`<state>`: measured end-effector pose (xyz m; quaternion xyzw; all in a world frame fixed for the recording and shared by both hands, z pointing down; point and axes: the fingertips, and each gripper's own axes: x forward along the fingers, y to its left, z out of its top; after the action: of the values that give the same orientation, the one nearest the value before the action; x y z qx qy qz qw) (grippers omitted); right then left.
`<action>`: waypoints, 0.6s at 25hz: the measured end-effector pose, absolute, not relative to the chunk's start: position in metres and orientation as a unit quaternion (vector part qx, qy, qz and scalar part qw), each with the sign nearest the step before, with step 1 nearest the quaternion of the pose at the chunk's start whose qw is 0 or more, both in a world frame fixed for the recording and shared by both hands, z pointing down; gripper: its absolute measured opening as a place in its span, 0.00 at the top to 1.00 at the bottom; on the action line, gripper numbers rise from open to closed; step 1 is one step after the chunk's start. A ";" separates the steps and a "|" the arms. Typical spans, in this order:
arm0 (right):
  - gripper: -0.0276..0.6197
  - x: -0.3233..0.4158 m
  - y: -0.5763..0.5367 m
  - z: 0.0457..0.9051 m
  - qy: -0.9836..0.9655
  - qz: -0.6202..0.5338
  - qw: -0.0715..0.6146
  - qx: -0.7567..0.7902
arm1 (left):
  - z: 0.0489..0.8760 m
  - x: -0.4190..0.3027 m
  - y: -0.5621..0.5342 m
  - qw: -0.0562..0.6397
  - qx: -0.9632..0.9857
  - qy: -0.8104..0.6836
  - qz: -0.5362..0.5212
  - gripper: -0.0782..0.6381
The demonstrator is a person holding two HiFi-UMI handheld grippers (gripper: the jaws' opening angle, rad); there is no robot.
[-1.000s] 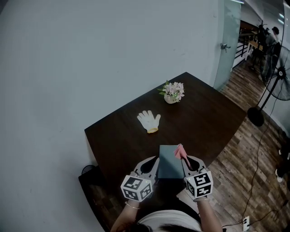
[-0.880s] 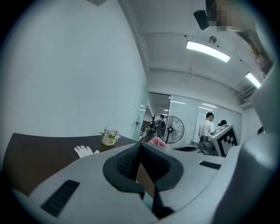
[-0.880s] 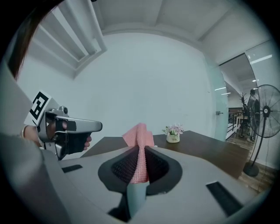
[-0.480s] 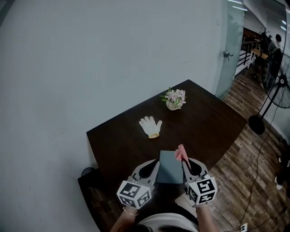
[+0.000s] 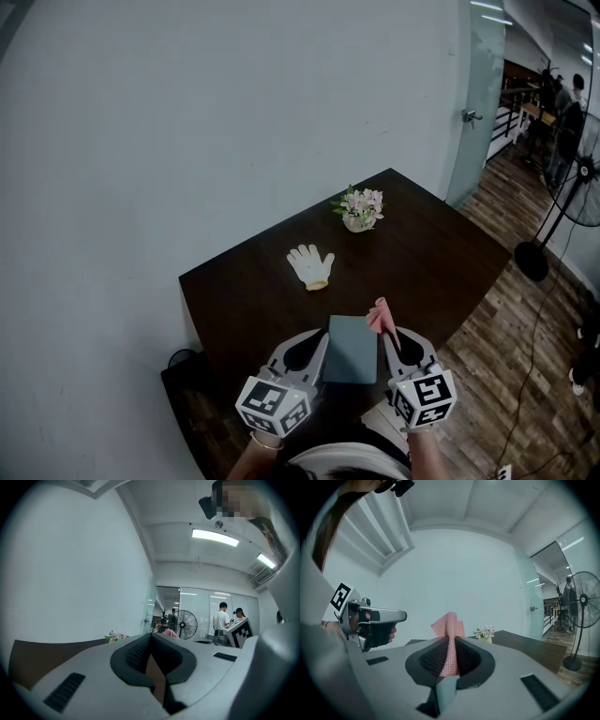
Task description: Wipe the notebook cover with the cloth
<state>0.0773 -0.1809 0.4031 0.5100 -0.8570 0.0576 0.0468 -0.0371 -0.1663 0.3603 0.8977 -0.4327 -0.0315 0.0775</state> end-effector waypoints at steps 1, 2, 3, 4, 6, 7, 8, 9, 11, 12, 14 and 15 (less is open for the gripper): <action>0.90 0.078 -0.181 0.401 -0.856 0.056 0.047 0.511 | 0.359 -0.036 -0.167 0.076 0.898 -0.432 -0.032 0.87; 0.90 0.079 -0.181 0.400 -0.856 0.055 0.047 0.513 | 0.358 -0.035 -0.167 0.076 0.898 -0.432 -0.032 0.87; 0.90 0.080 -0.182 0.398 -0.855 0.053 0.047 0.514 | 0.357 -0.034 -0.167 0.075 0.899 -0.431 -0.032 0.87; 0.90 0.081 -0.182 0.397 -0.855 0.051 0.048 0.514 | 0.357 -0.033 -0.168 0.075 0.899 -0.430 -0.032 0.87; 0.90 0.082 -0.182 0.395 -0.854 0.050 0.045 0.516 | 0.358 -0.031 -0.168 0.076 0.900 -0.429 -0.031 0.87; 0.90 0.083 -0.182 0.394 -0.853 0.050 0.043 0.518 | 0.358 -0.030 -0.168 0.077 0.900 -0.428 -0.030 0.87; 0.91 0.083 -0.183 0.393 -0.852 0.049 0.042 0.520 | 0.359 -0.030 -0.169 0.078 0.900 -0.427 -0.029 0.87; 0.91 0.084 -0.184 0.392 -0.851 0.047 0.043 0.522 | 0.360 -0.029 -0.170 0.079 0.901 -0.426 -0.029 0.87; 0.91 0.084 -0.185 0.390 -0.851 0.045 0.045 0.522 | 0.361 -0.028 -0.172 0.080 0.901 -0.425 -0.028 0.87; 0.91 0.084 -0.185 0.389 -0.851 0.044 0.045 0.521 | 0.361 -0.027 -0.173 0.080 0.902 -0.424 -0.028 0.87; 0.91 0.084 -0.187 0.387 -0.850 0.042 0.044 0.522 | 0.361 -0.027 -0.175 0.082 0.902 -0.424 -0.027 0.87; 0.91 0.084 -0.187 0.386 -0.850 0.041 0.043 0.523 | 0.362 -0.027 -0.176 0.083 0.902 -0.423 -0.027 0.87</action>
<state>0.0845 -0.1873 0.3864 0.5235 -0.8500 0.0414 0.0426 -0.0265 -0.1759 0.3622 0.9017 -0.4235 -0.0267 0.0831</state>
